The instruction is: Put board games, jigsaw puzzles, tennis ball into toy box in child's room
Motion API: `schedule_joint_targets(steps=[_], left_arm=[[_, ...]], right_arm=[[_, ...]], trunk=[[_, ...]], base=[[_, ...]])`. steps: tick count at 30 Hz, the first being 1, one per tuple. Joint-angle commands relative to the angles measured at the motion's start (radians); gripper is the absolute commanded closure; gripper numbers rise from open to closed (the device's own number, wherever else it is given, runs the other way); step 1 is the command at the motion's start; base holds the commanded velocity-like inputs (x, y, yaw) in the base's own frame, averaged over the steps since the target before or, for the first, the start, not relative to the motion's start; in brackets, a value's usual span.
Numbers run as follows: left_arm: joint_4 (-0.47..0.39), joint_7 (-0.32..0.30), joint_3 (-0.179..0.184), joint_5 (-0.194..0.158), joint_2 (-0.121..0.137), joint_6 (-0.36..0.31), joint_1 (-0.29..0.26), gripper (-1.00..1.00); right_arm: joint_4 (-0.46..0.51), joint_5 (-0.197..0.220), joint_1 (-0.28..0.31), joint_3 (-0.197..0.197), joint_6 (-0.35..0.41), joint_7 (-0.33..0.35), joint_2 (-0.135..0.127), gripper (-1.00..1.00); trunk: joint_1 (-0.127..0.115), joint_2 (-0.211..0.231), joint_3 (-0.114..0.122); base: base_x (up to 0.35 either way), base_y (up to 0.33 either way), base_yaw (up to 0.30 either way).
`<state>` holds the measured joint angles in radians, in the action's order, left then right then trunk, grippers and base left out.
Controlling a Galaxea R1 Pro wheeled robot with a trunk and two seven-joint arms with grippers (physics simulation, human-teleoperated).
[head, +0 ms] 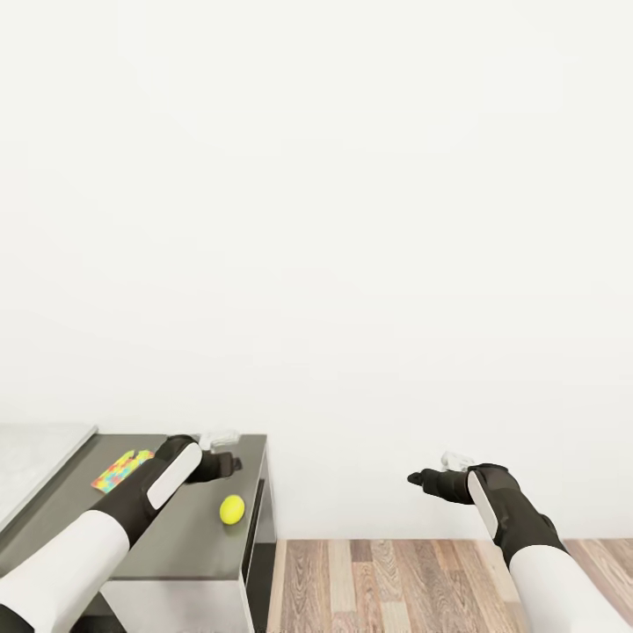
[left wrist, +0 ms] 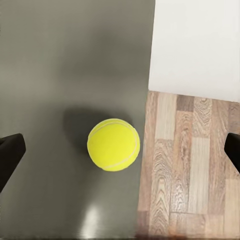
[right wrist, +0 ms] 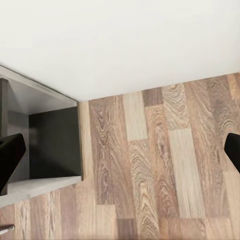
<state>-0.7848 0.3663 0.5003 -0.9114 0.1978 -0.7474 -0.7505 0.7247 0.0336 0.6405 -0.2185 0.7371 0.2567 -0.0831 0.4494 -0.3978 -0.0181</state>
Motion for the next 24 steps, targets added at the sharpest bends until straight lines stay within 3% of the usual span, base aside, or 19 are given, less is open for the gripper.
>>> schedule_joint_targets(steps=[1, 19, 24], left_arm=[[0.005, 0.010, 0.004, -0.011, 0.001, -0.003, -0.001, -1.00], [0.022, 0.016, 0.002, -0.001, -0.003, 0.005, -0.001, -1.00], [0.022, 0.016, 0.009, 0.002, -0.003, 0.035, -0.001, -1.00]], right_arm=[[0.001, 0.003, 0.001, -0.002, 0.005, 0.002, 0.000, -1.00], [0.001, 0.002, 0.001, -0.002, 0.005, 0.001, 0.001, -1.00], [0.001, 0.002, 0.001, -0.002, 0.005, 0.001, 0.000, -1.00]], trunk=[[0.001, -0.002, -0.004], [0.001, -0.002, -0.033], [0.001, -0.002, -0.042]], base=[[0.000, 0.000, 0.000], [0.000, 0.000, 0.000], [0.000, 0.000, 0.000]])
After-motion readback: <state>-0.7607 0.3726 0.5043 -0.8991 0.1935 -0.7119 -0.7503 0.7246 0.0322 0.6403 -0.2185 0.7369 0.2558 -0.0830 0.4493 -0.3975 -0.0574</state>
